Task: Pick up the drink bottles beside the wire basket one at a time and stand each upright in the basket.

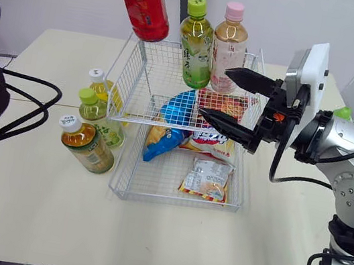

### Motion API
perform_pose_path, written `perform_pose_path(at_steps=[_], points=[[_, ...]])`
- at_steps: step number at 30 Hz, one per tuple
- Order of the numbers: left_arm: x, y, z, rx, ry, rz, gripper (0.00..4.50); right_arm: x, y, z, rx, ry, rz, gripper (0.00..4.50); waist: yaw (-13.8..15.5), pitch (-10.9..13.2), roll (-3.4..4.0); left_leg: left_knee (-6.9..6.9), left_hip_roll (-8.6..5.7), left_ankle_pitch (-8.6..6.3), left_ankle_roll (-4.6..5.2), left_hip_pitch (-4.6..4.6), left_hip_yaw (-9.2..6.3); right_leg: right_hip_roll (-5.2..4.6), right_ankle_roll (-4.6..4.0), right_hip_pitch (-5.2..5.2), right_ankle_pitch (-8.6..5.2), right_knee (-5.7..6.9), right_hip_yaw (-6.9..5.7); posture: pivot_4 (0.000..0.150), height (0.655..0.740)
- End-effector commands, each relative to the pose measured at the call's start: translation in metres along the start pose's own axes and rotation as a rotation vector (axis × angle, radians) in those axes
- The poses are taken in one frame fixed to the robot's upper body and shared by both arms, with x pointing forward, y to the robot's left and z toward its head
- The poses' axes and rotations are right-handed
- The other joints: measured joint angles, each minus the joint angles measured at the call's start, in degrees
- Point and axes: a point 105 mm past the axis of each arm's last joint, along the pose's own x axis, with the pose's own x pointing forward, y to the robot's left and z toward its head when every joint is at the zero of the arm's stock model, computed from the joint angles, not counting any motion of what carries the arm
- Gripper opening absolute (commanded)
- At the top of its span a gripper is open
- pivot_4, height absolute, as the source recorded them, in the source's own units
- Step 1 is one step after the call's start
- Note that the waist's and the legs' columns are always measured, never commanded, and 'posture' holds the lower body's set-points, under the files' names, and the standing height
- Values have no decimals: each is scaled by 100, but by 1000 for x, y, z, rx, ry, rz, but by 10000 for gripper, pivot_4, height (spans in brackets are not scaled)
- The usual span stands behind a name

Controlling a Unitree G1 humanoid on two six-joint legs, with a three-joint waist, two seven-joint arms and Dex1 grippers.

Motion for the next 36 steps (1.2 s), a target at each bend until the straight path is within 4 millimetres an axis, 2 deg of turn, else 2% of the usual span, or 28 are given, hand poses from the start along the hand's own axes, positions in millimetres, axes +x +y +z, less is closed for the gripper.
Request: perform_pose_path(at_steps=[1,10,22,24,31,32,36], points=[[0,1,1,69,1,9,13757,-6,4,8,-47,-7,-14,45000,-1,0,0,1,1,0,0,1,0,1,0,0,0,1,0,1500,7400],[14,5,-43,66,73,32,13757,-6,3,9,-48,-1,-28,45000,30,0,0,6,-2,0,0,-1,-1,0,0,0,1,5,0,1500,7400],[24,3,-57,33,65,37,13757,-5,3,8,-40,1,-30,45000,31,0,0,7,-2,0,0,-1,-2,1,-1,0,1,7,-2,1500,7400],[24,3,-60,31,73,35,21310,-5,3,8,-38,1,-30,45000,29,0,0,8,-3,0,0,0,-1,0,-1,1,1,8,0,1500,7400],[21,5,-61,24,65,45,42838,-4,3,8,-30,1,-20,45000,29,-1,0,12,-2,0,0,1,-2,1,-1,1,1,15,0,1500,7400],[19,5,-58,21,56,45,44684,-4,3,8,-29,1,-18,45000,29,-1,0,12,-2,0,0,1,-2,1,-1,1,1,15,0,1500,7400],[7,7,-46,9,24,38,44684,-2,2,8,-25,1,-5,45000,10,-1,0,12,-2,0,0,1,-2,1,-1,1,1,16,0,1500,7400]])
